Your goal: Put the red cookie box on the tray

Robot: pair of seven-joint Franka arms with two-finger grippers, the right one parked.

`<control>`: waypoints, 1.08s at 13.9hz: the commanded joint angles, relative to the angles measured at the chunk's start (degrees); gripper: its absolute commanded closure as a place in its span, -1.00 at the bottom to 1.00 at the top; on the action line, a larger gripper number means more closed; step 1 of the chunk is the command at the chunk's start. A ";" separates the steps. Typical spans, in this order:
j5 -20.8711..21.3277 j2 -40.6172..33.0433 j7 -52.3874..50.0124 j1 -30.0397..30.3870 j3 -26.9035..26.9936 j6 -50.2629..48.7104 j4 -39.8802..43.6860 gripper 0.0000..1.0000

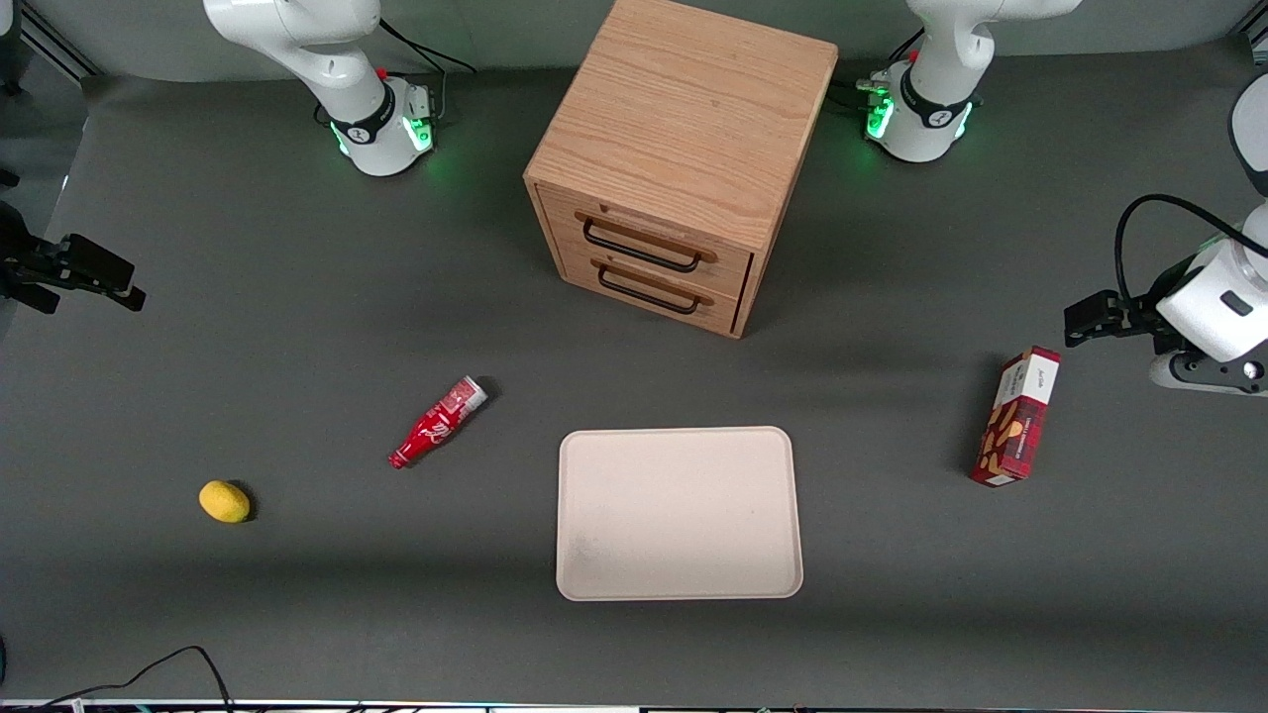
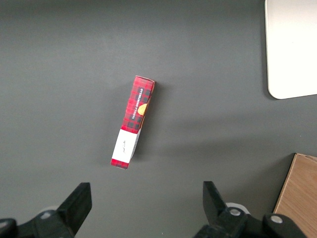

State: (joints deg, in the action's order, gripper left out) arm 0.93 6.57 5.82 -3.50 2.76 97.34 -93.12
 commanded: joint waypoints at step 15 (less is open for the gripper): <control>-2.16 11.01 14.47 3.14 1.90 10.73 -4.23 -1.00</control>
State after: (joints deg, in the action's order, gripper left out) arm -0.46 17.28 17.25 -0.90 4.61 103.26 -93.69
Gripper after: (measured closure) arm 0.000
